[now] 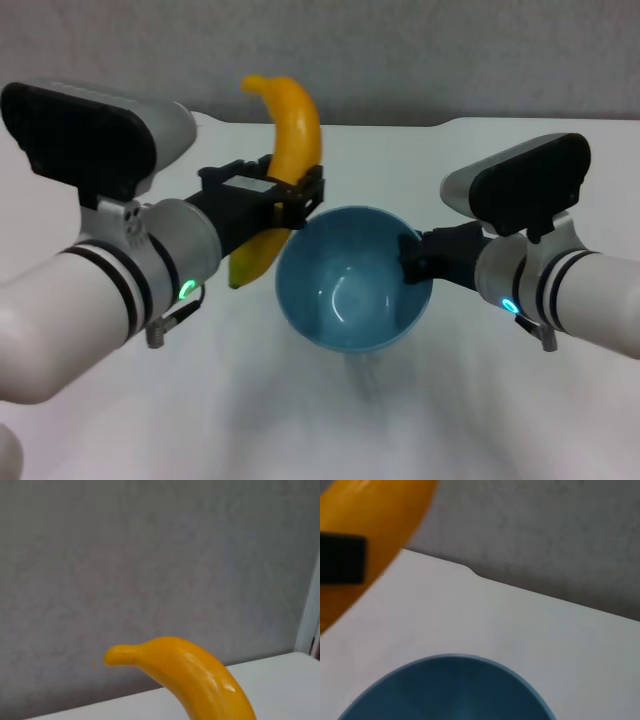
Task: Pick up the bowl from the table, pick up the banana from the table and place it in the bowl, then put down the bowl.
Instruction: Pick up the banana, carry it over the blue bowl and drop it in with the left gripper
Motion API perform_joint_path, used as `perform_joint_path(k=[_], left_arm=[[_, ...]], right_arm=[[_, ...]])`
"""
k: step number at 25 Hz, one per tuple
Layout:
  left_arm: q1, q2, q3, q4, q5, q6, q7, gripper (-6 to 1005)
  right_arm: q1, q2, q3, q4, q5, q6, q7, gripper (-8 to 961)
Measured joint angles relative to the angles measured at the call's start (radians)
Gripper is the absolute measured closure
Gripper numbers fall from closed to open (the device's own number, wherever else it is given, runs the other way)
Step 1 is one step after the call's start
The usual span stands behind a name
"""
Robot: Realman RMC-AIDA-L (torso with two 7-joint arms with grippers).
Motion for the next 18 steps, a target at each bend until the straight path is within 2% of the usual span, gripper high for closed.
perform_joint_path(k=[11, 18], left_arm=[[-0.007, 0.000, 0.065, 0.003, 0.003, -0.049, -0.001, 475], [-0.009, 0.000, 0.071, 0.029, 0.001, -0.084, -0.001, 446]], right_arm=[[0.029, 0.000, -0.032, 0.000, 0.000, 0.049, 0.026, 863], [0.049, 0.000, -0.062, 0.015, 0.000, 0.066, 0.035, 858]])
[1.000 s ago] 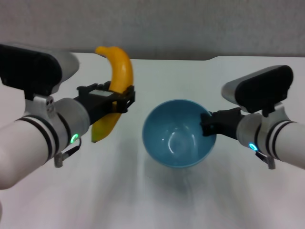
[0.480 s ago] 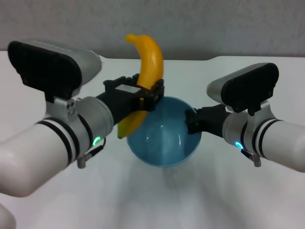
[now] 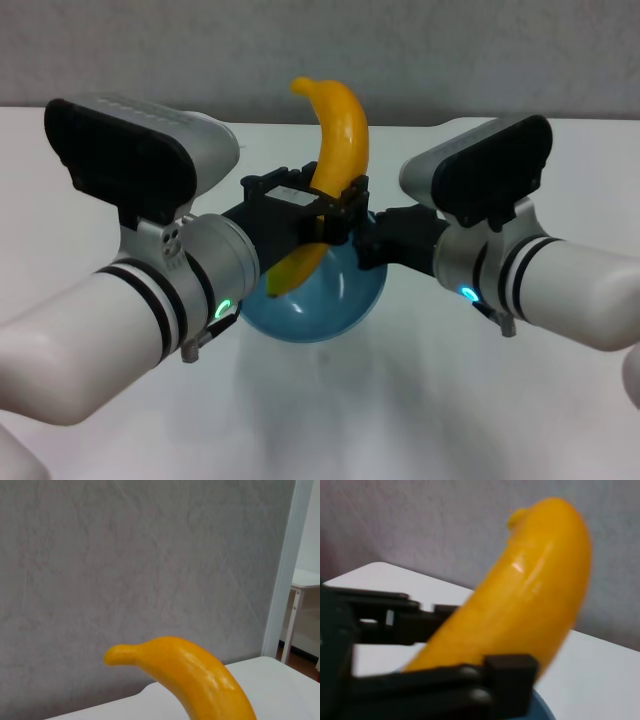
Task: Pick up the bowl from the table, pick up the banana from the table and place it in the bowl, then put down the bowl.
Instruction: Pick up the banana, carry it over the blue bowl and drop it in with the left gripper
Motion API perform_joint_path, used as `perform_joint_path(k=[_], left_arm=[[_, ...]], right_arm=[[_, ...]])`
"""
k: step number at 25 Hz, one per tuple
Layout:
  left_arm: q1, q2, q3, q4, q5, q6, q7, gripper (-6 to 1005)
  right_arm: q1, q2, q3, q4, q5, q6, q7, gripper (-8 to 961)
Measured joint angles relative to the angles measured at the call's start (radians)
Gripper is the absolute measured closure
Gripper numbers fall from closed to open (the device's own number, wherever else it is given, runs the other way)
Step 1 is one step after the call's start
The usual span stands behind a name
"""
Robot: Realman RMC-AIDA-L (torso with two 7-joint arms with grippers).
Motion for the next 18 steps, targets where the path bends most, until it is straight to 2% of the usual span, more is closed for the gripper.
perform_joint_path(k=[18], left_arm=[[0.010, 0.004, 0.000, 0.056, 0.007, -0.038, 0.000, 373]], right_arm=[[-0.033, -0.002, -0.003, 0.053, -0.010, 0.001, 0.001, 845]])
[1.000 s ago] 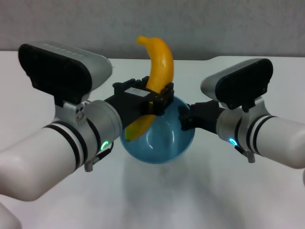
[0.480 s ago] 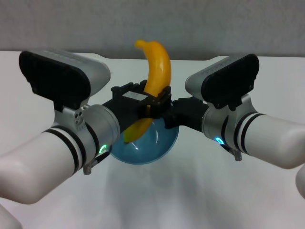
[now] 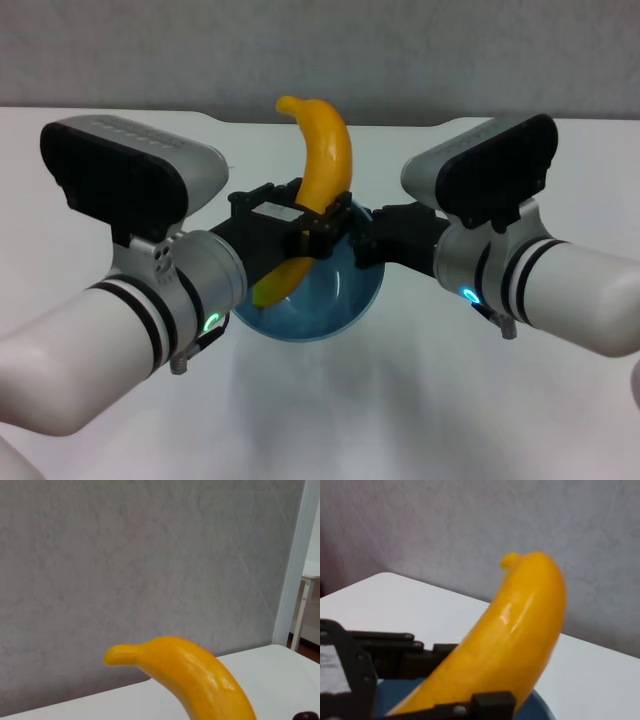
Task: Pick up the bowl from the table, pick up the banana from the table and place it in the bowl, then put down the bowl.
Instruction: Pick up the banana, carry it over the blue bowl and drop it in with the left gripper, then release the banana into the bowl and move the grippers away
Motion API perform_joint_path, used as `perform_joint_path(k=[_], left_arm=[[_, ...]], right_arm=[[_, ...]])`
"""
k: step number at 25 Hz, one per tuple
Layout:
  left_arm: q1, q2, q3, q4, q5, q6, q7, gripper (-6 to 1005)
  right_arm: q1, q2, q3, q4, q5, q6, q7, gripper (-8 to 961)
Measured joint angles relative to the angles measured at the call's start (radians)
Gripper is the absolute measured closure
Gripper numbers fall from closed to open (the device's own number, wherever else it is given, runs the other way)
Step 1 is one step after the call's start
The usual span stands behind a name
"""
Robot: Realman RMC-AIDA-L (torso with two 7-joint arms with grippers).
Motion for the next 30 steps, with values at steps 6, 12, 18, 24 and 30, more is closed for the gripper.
perform_joint_path(k=[6, 12, 18, 24, 30], left_arm=[[-0.009, 0.001, 0.010, 0.018, 0.023, -0.004, 0.000, 349], [-0.027, 0.000, 0.027, 0.034, 0.041, -0.001, 0.000, 324], [-0.007, -0.001, 0.010, 0.013, 0.042, 0.013, 0.000, 207], [0.047, -0.003, -0.075, 0.000, 0.048, 0.010, 0.000, 99], [0.101, -0.003, -0.169, 0.005, 0.041, 0.018, -0.006, 98]], right_arm=[[-0.009, 0.000, 0.012, 0.007, -0.001, 0.000, -0.006, 841], [-0.009, 0.000, 0.013, 0.005, -0.001, -0.001, -0.006, 837], [-0.010, -0.001, 0.019, -0.003, 0.001, -0.004, -0.004, 833], [-0.008, -0.005, 0.045, -0.019, 0.049, -0.023, 0.004, 828], [0.036, -0.009, 0.100, -0.042, 0.134, -0.125, -0.031, 824]])
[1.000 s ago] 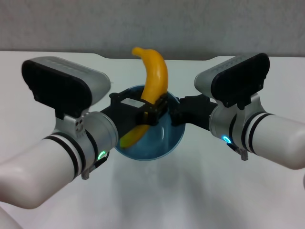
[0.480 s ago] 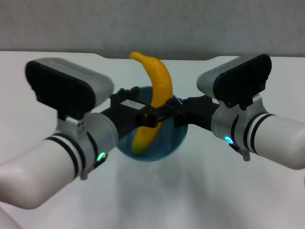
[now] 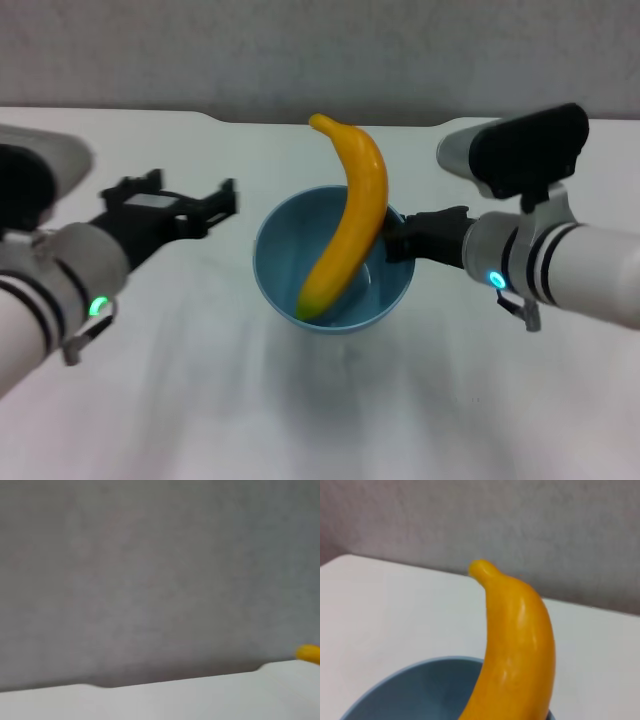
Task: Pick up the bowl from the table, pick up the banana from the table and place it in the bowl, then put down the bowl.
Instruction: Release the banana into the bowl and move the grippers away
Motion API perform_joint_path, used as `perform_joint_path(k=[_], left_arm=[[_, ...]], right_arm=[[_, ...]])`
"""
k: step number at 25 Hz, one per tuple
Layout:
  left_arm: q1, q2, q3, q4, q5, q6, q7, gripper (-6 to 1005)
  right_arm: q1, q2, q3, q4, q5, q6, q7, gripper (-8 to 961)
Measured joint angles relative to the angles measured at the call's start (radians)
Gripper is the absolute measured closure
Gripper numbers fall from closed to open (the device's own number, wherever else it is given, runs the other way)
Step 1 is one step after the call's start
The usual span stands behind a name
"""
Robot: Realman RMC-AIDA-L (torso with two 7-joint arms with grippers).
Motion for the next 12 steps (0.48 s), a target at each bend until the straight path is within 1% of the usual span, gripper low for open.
perform_joint_path(k=[4, 9, 12], left_arm=[[0.022, 0.000, -0.034, 0.000, -0.001, 0.001, -0.001, 100], [0.030, -0.001, -0.047, 0.003, -0.002, 0.001, -0.001, 102], [0.032, -0.001, -0.051, 0.006, -0.002, 0.001, -0.001, 102]], right_arm=[[0.059, -0.002, 0.048, -0.031, 0.074, -0.103, -0.040, 821], [0.119, -0.005, 0.085, -0.066, 0.102, -0.183, -0.040, 818], [0.156, -0.012, 0.092, -0.097, 0.136, -0.202, -0.040, 816]])
